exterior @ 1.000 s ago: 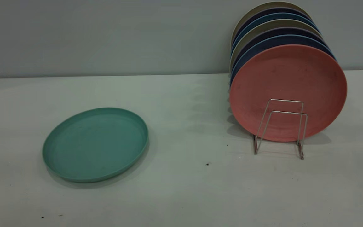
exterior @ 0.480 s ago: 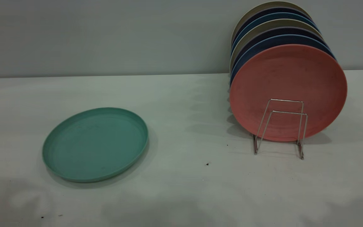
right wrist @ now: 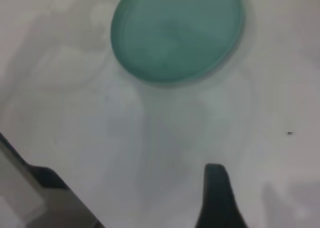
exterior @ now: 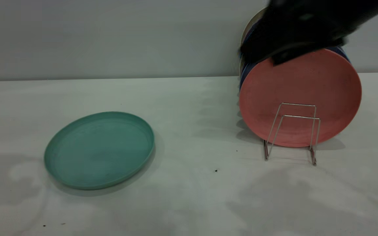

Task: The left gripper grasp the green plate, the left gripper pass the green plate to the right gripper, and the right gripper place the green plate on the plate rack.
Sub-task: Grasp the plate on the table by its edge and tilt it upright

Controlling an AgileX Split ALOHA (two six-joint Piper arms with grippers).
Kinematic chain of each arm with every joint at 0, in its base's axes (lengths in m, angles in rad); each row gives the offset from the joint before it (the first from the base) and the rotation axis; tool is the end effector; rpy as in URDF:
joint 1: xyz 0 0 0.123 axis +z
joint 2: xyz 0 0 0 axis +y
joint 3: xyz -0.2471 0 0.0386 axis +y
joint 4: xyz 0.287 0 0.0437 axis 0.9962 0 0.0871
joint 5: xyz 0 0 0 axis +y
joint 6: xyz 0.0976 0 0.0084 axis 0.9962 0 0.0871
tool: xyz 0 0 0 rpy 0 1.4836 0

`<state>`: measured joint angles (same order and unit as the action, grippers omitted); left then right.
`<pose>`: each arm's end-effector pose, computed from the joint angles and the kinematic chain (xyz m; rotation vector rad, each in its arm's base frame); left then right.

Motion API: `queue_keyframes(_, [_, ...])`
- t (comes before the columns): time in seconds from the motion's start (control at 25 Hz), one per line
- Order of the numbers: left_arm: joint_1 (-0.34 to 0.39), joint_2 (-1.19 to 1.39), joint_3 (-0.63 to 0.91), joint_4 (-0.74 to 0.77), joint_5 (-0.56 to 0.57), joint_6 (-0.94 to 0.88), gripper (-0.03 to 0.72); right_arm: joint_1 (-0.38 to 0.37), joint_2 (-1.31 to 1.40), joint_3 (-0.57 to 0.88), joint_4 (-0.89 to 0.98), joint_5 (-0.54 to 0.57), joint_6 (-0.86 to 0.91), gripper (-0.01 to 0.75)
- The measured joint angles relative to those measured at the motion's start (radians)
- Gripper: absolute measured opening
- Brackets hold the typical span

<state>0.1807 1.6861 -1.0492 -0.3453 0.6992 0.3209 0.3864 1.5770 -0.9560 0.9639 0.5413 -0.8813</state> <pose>0.3543 0.0430 0.1387 -0.1231 2.7553 -0.2450 0.3146 0.1728 0.1709 -0.6549 2.3608 0.7084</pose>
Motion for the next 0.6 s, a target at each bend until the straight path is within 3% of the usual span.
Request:
queue_keyframes(0.28, [0.036, 0.283, -0.121, -0.17, -0.06, 0.248, 0.534, 0.003, 0.219, -0.112, 0.189, 0.059, -0.123, 0.529])
queue_keyframes(0.6, [0.034, 0.51, -0.235, -0.209, -0.102, 0.283, 0.529, 0.003, 0.292, -0.121, 0.319, 0.077, -0.202, 0.529])
